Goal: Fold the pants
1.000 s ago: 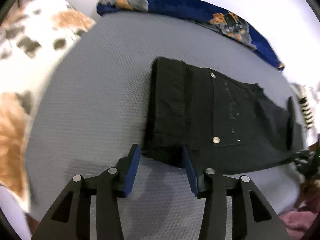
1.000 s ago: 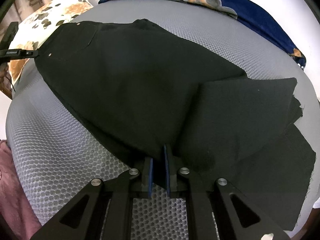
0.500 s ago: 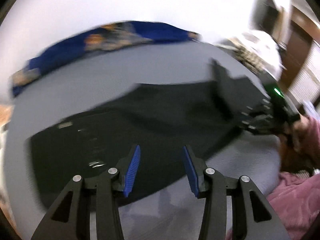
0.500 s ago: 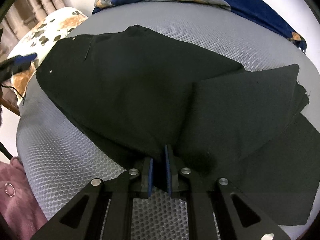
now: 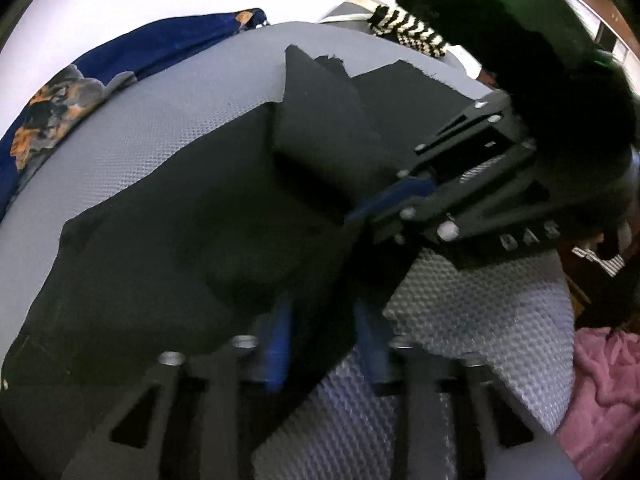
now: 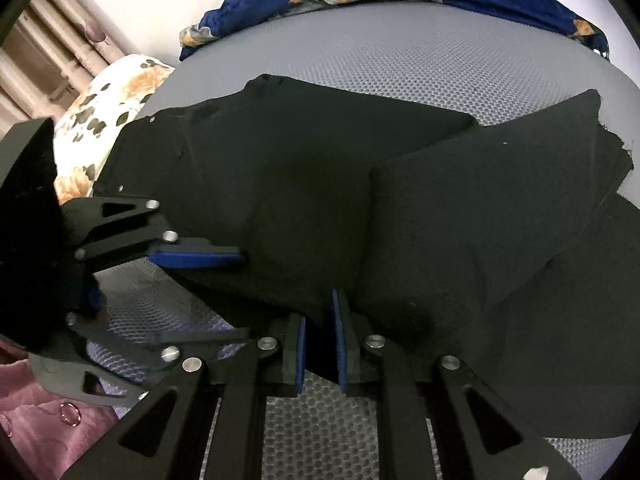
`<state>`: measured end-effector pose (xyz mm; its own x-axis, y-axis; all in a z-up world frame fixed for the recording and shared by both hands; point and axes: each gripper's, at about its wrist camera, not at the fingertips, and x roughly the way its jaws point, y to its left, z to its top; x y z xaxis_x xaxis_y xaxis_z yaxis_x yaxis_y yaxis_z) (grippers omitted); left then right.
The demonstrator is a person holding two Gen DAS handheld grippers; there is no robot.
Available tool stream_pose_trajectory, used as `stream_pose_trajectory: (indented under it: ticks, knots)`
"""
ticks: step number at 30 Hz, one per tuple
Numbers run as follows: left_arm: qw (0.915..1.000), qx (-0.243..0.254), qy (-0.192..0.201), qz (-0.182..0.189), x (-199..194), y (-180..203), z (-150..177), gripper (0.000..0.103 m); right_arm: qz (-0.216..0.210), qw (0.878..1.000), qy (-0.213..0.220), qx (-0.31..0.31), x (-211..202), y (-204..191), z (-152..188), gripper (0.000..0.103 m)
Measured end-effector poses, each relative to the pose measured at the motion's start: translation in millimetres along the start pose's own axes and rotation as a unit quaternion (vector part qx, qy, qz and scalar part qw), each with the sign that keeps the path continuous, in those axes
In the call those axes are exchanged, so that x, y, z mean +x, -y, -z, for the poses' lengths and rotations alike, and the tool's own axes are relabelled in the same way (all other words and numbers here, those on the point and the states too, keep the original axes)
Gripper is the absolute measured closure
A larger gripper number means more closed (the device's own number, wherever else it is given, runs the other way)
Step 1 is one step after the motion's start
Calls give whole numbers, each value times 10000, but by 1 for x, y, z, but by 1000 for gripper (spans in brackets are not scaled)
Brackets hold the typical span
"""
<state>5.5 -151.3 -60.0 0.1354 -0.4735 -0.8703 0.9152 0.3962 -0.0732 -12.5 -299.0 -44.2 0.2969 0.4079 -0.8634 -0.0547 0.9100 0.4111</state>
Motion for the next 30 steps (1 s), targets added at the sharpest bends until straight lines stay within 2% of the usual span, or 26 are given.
stream_pose_trajectory:
  ticks: [3, 6, 8, 10, 12, 15, 18, 19, 20, 23, 25, 27, 30]
  knots:
    - [9998, -195, -59, 58, 5, -9, -3, 96, -74, 10000, -53, 18, -2, 4, 2, 87]
    - [9992, -370, -35, 140, 4, -13, -1, 97, -330, 9994, 11, 102, -15, 12, 5, 79]
    - [9989, -430, -90, 156, 6, -13, 1, 97, -460, 9988, 96, 166, -28, 20, 6, 59]
    - [9988, -450, -94, 158, 7, -11, 2, 97, -364, 9980, 433, 291, -49, 35, 6, 51]
    - [9987, -472, -82, 185, 5, -11, 2, 97, -189, 9955, 744, 552, -66, 58, 6, 52]
    - [9977, -623, -37, 259, 1, -13, 2, 97, 42, 9836, 1132, 1401, -84, 117, 2, 51]
    - [9973, -697, -59, 233, 0, -13, 0, 97, 101, 9627, 1445, 2286, -87, 183, -4, 51]
    - [9973, -705, -63, 210, -1, -12, 0, 97, 132, 9524, 1518, 2640, -86, 209, -5, 51]
    - [9972, -718, -73, 204, -2, -13, 1, 97, 113, 9470, 1552, 2810, -84, 220, -6, 53]
    - [9965, -807, -100, 199, -2, -13, 1, 97, -138, 9194, 1736, 3528, -77, 264, -6, 55]
    - [9960, -864, -123, 211, -1, -14, 0, 97, -261, 9055, 1892, 3790, -75, 279, -6, 57]
    - [9957, -893, -147, 208, 0, -14, 0, 97, -327, 9011, 1962, 3853, -74, 282, -12, 59]
    - [9951, -947, -182, 222, 2, -15, 0, 97, -411, 9040, 1981, 3767, -77, 281, -22, 62]
